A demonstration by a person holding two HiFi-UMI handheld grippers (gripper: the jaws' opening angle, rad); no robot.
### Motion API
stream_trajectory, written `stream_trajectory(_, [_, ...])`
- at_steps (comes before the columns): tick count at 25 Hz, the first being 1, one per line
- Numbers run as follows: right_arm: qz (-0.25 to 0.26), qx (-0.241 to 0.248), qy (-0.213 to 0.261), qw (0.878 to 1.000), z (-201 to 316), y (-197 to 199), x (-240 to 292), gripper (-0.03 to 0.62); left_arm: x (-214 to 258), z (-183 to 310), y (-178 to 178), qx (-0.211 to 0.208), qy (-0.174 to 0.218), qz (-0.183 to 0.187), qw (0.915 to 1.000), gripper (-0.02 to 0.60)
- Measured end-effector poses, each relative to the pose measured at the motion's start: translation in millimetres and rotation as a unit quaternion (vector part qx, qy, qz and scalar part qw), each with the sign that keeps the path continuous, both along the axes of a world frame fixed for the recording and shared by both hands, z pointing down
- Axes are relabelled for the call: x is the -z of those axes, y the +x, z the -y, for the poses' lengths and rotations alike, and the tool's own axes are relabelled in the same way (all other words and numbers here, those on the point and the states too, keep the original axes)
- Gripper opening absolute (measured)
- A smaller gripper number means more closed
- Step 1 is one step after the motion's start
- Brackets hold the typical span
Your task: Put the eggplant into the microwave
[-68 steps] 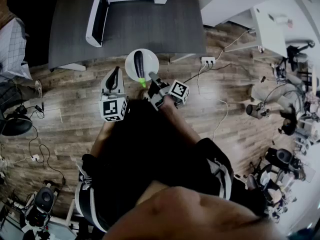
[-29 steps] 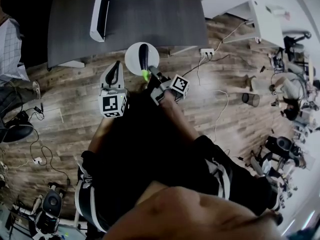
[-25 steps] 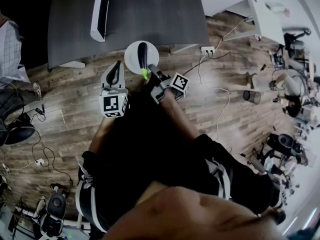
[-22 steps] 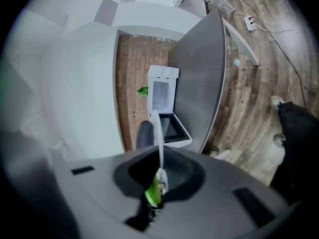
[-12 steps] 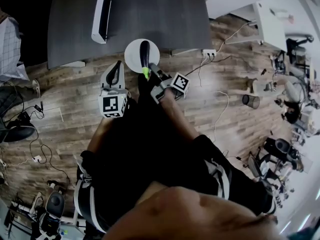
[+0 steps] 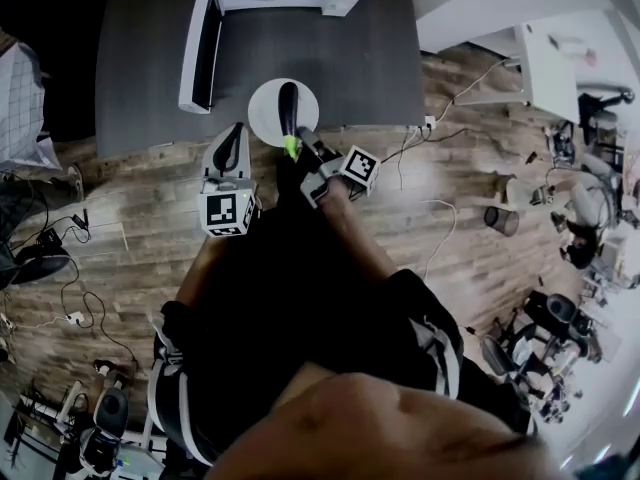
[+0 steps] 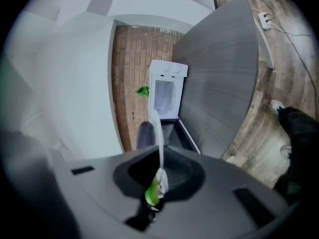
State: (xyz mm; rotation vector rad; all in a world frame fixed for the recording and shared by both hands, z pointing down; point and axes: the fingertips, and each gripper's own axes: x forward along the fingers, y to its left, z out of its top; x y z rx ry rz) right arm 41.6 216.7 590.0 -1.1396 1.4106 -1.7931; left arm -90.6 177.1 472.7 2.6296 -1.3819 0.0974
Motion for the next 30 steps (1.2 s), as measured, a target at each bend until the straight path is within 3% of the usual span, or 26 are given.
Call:
stream_trajectory(17, [0.006, 0.091, -0.002, 0.996, 120, 53, 1, 0.037, 11, 103, 64, 0.078, 0.001, 0.005, 0.9969, 0.035])
stream_trajectory(30, [0.003, 0.113, -0.014, 0.993, 181, 71, -15, 0.037, 15, 144, 81, 0.112, 0.004, 0.018, 0.9935, 0.035])
